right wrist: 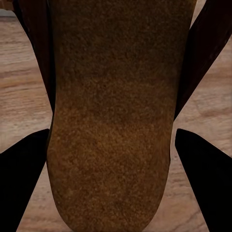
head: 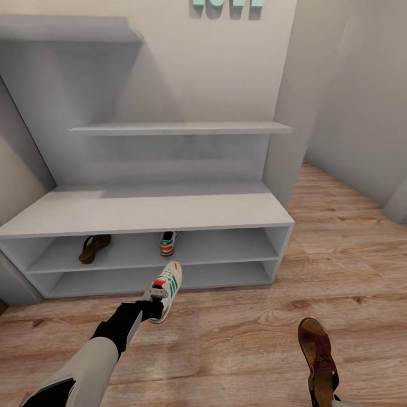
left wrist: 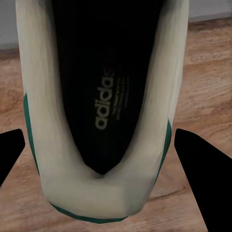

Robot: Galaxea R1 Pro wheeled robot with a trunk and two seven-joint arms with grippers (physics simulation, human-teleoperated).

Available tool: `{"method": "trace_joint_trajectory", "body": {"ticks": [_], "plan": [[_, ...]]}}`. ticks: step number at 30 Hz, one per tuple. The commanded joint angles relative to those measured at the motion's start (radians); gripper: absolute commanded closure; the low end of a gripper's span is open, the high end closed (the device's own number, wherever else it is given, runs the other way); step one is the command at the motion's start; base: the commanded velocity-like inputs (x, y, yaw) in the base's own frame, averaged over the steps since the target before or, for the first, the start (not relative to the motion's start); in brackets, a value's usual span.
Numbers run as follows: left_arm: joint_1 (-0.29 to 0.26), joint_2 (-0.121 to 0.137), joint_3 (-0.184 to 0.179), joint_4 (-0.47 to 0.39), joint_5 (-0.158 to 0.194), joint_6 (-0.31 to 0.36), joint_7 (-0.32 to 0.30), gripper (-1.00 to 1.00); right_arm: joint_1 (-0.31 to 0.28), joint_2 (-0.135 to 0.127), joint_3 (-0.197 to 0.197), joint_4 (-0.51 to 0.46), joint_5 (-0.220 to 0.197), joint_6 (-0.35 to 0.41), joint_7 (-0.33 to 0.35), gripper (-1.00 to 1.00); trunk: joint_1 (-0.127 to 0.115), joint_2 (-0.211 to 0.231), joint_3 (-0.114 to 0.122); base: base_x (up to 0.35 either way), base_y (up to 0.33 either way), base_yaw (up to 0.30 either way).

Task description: Pick up the two gym shoes and the two sandals from the corridor floor and place them onto the hallstand (shoe rack) in the corridor, making sure they are on the rack and not on the floor. Arrange them so the two gym shoes are next to each other and the two sandals are next to each other.

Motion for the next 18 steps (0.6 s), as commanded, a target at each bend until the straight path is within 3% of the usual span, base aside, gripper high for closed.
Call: {"method": "trace_joint_trajectory", "body": {"ticks": [1, 18], "plan": [[0.000, -0.001, 0.008, -0.003, -0.010, 0.005, -0.009, 1.00, -0.001, 0.000, -0.004, 0.001, 0.005, -0.003, -0.001, 1.00, 0.000, 0.000, -0.001, 0.143, -0.023, 0.000], [0.000, -0.005, 0.011, -0.003, -0.010, 0.003, -0.008, 1.00, -0.001, 0.000, -0.004, 0.001, 0.005, -0.003, -0.001, 1.00, 0.000, 0.000, -0.001, 0.270, -0.127, 0.000]]}}
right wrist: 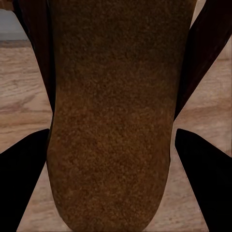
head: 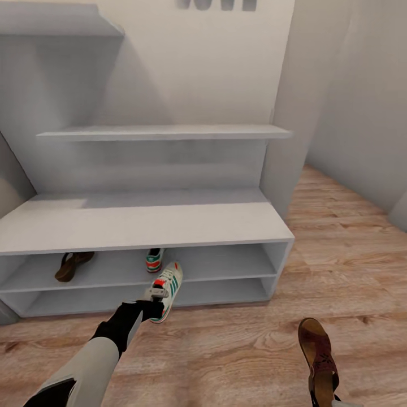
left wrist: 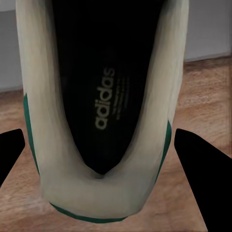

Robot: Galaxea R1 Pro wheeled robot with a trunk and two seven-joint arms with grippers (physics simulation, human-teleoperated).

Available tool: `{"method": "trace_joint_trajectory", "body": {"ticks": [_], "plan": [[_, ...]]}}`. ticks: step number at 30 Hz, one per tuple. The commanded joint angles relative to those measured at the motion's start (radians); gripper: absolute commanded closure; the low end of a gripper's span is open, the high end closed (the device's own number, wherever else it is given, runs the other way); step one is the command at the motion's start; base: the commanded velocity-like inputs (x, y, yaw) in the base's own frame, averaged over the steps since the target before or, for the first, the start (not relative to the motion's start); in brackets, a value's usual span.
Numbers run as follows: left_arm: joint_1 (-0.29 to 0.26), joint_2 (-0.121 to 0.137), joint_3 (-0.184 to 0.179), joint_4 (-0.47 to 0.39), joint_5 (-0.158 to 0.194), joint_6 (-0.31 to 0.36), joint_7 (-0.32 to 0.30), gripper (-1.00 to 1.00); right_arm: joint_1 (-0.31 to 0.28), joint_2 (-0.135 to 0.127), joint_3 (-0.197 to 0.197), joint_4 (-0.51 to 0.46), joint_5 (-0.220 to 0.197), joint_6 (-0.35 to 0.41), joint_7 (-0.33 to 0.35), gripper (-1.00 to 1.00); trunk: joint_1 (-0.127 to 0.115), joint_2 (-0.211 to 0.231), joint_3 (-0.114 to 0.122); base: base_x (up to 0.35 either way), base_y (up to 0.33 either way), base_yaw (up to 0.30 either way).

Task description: Pick up the two gym shoes and the two sandals from the corridor floor and place them onto the hallstand (shoe rack) in the corridor, making sure they are on the rack and not on the floor. Arrange them so the two gym shoes are next to each other and the two sandals are next to each other.

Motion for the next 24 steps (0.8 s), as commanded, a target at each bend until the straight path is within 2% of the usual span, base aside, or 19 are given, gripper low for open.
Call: {"method": "trace_joint_trajectory", "body": {"ticks": [1, 6, 15, 24], "plan": [[-0.001, -0.001, 0.009, -0.003, -0.010, 0.005, -0.008, 1.00, -0.001, 0.000, -0.004, 0.001, 0.004, -0.003, 0.000, 1.00, 0.000, 0.000, -0.001, 0.137, -0.057, 0.000], [-0.002, 0.002, 0.010, -0.004, -0.010, 0.005, -0.007, 1.00, -0.001, 0.000, -0.004, 0.001, 0.004, -0.003, 0.000, 1.00, 0.000, 0.000, -0.001, 0.086, -0.013, 0.000], [-0.003, 0.003, 0.018, -0.006, -0.010, 0.006, -0.007, 1.00, -0.001, 0.000, -0.004, 0.001, 0.004, -0.003, 0.000, 1.00, 0.000, 0.000, -0.001, 0.273, -0.001, 0.000], [-0.002, 0.003, 0.018, -0.023, -0.010, 0.006, -0.007, 1.00, -0.001, 0.000, -0.004, 0.001, 0.005, -0.003, 0.000, 1.00, 0.000, 0.000, -0.001, 0.072, 0.000, 0.000]]}}
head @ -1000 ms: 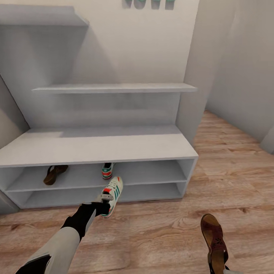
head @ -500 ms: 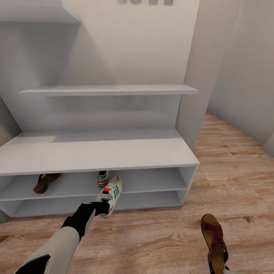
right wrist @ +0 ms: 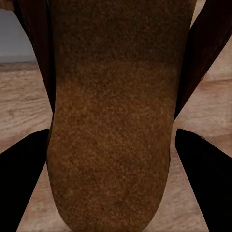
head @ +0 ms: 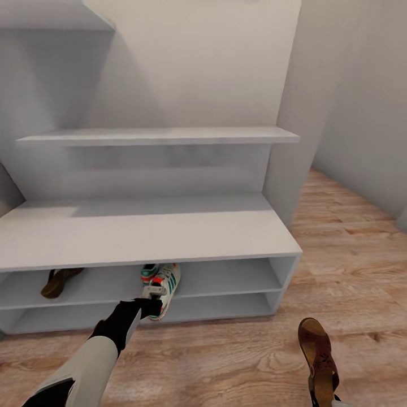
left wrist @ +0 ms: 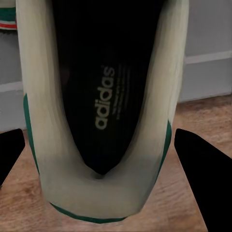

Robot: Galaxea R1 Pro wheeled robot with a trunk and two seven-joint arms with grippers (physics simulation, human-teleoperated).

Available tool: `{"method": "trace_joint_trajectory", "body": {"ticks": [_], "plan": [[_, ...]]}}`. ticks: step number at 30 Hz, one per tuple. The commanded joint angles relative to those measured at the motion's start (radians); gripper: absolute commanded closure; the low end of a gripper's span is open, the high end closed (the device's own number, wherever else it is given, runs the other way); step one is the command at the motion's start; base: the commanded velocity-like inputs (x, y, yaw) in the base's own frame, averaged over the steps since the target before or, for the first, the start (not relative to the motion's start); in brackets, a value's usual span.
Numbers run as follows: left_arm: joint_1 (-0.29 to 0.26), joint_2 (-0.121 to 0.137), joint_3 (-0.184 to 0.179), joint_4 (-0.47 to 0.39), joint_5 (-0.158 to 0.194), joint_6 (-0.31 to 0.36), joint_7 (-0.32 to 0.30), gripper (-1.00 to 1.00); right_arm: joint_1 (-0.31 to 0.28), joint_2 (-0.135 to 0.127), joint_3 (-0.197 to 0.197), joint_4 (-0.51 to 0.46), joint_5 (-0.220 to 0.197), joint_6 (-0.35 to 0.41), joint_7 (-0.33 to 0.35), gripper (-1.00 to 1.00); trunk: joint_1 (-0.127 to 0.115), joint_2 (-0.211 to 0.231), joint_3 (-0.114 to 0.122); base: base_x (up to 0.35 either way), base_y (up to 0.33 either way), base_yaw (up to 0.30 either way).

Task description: Pick up the two gym shoes and the two sandals from the corridor floor and place them onto the hallstand (shoe rack) in the corridor, making sure they are on the rack and not on the floor. Arrange them so the two gym shoes are next to each other and the two sandals are next to each other.

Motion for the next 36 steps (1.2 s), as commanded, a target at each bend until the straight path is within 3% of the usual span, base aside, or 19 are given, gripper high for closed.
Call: {"method": "trace_joint_trajectory", "body": {"ticks": [1, 8, 17, 25, 36], "plan": [[0.000, -0.001, 0.009, -0.003, -0.010, 0.005, -0.009, 1.00, -0.001, 0.000, -0.004, 0.001, 0.005, -0.003, 0.000, 1.00, 0.000, 0.000, -0.001, 0.236, 0.000, 0.000], [0.000, -0.001, 0.009, -0.004, -0.010, 0.005, -0.009, 1.00, -0.001, 0.000, -0.004, 0.000, 0.004, -0.003, 0.000, 1.00, 0.000, 0.000, -0.001, 0.271, 0.000, 0.000], [0.000, -0.001, 0.002, -0.004, -0.010, 0.005, -0.009, 1.00, -0.001, 0.000, -0.006, -0.004, -0.001, -0.003, -0.003, 1.00, 0.000, 0.000, -0.001, 0.035, 0.000, 0.000], [0.000, -0.001, 0.010, -0.004, -0.010, 0.002, -0.007, 1.00, -0.001, 0.000, -0.008, -0.003, -0.001, -0.003, -0.004, 1.00, 0.019, -0.035, -0.024, 0.000, 0.000, 0.000], [0.000, -0.006, 0.012, -0.001, 0.015, -0.028, 0.060, 1.00, -0.001, 0.000, -0.007, -0.002, -0.001, -0.003, -0.004, 1.00, 0.019, -0.035, -0.029, 0.000, 0.000, 0.016]]}}
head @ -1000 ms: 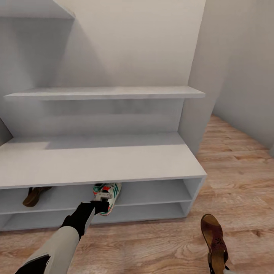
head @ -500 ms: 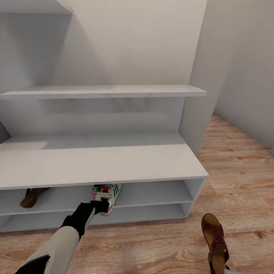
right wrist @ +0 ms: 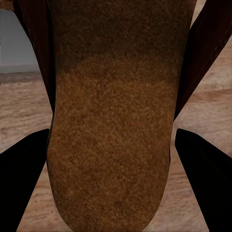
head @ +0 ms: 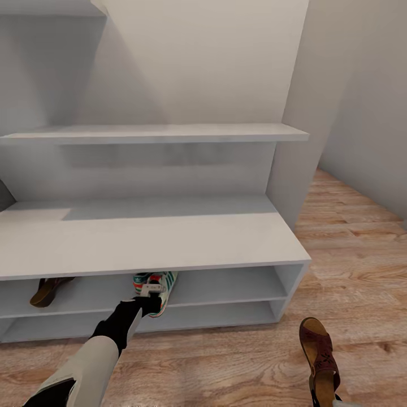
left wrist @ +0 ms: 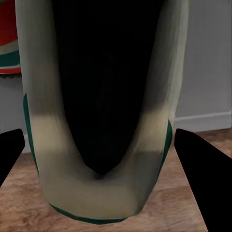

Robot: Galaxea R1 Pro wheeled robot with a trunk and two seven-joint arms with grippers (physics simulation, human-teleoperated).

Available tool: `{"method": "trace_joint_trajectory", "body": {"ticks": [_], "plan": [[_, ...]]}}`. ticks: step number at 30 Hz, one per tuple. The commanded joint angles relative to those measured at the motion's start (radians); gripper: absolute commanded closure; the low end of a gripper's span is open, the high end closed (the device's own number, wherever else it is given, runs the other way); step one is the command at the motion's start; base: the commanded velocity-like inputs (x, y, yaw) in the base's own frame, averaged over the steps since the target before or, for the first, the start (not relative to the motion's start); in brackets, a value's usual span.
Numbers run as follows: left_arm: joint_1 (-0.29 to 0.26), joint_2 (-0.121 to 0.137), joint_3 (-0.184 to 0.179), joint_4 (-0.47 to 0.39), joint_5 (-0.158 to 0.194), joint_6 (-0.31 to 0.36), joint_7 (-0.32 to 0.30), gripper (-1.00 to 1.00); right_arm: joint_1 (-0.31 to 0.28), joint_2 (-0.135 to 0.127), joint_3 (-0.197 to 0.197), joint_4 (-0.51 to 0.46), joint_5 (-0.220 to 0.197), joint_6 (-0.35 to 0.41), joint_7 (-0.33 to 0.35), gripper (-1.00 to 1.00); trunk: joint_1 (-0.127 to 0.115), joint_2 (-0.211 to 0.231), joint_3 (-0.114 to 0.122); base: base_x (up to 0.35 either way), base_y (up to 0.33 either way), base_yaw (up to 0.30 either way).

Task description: Pick up the two gym shoes and the two sandals from the corridor floor and place them onto the hallstand (shoe rack) in the corridor, making sure they are on the rack and not on the floor. Arrange them so the two gym shoes are next to each other and the two sandals are next to each other.

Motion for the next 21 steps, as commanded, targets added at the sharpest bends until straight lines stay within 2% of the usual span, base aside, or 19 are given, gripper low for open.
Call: {"method": "trace_joint_trajectory", "body": {"ticks": [1, 12, 13, 16, 21], "plan": [[0.001, 0.000, 0.010, -0.001, -0.036, 0.002, 0.002, 1.00, -0.001, 0.000, -0.003, 0.001, 0.004, -0.003, -0.001, 1.00, 0.004, -0.007, -0.005, 0.000, 0.000, 0.024], [0.002, 0.000, 0.007, -0.001, -0.034, -0.011, 0.003, 1.00, -0.001, 0.000, -0.003, 0.001, 0.004, -0.003, -0.001, 1.00, 0.004, -0.007, -0.006, 0.001, 0.000, 0.005], [0.003, 0.000, 0.007, 0.001, -0.034, -0.034, 0.003, 1.00, -0.001, 0.001, -0.003, 0.001, 0.004, -0.003, 0.000, 1.00, 0.004, -0.007, -0.006, 0.211, 0.000, 0.000], [0.002, 0.001, 0.007, 0.003, -0.034, -0.043, 0.002, 1.00, -0.001, 0.001, -0.003, 0.001, 0.004, -0.003, 0.001, 1.00, 0.004, -0.007, -0.006, 0.235, 0.000, 0.000], [0.002, 0.001, 0.007, 0.003, -0.034, -0.048, 0.002, 1.00, -0.001, 0.001, -0.003, 0.001, 0.004, -0.003, 0.001, 1.00, 0.004, -0.007, -0.006, 0.065, 0.000, 0.000]]}}
